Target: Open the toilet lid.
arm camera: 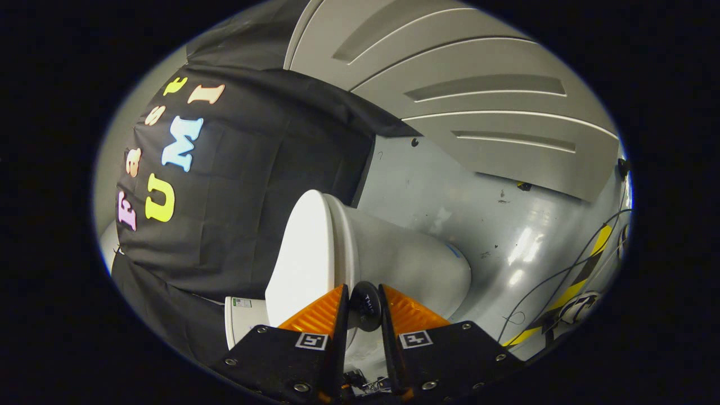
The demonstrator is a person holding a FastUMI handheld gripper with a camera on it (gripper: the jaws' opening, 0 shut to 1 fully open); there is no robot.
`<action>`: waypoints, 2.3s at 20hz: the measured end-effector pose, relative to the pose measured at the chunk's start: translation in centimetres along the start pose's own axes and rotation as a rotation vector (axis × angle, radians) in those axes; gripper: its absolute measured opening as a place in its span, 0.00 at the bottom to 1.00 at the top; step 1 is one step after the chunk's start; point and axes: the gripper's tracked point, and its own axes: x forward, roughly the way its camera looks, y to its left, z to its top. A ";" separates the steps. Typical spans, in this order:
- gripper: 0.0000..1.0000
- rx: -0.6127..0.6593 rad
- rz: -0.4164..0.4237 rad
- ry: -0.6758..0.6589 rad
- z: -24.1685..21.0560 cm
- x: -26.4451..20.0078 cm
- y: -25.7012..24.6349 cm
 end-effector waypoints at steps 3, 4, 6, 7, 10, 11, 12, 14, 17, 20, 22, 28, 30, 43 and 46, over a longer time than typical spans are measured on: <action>0.25 0.026 0.025 -0.004 -0.3 -0.3 0.3; 0.22 0.030 0.036 -0.007 -0.1 -0.4 0.4; 0.14 0.024 0.050 -0.013 -0.1 -0.6 0.8; 0.11 0.017 0.057 -0.018 -0.1 -0.9 1.1; 0.00 -0.026 0.038 -0.026 -0.1 -1.0 1.4; 0.00 -0.058 0.022 -0.033 -0.2 -1.2 1.6; 0.00 -0.101 0.005 -0.040 -0.2 -1.4 1.8; 0.00 -0.199 -0.014 -0.066 0.1 -2.0 2.8; 0.00 -0.273 -0.026 -0.085 0.6 -3.3 5.0; 0.00 -0.294 -0.026 -0.101 0.9 -4.5 7.0; 0.00 -0.314 -0.022 -0.114 0.9 -5.3 8.5; 0.00 -0.437 -0.010 -0.156 0.9 -7.6 13.2; 0.00 -0.482 -0.001 -0.177 0.8 -8.4 15.2; 0.00 -0.852 -0.005 -0.302 -2.3 -12.6 26.6; 0.00 -0.895 -0.007 -0.323 -3.2 -13.2 28.5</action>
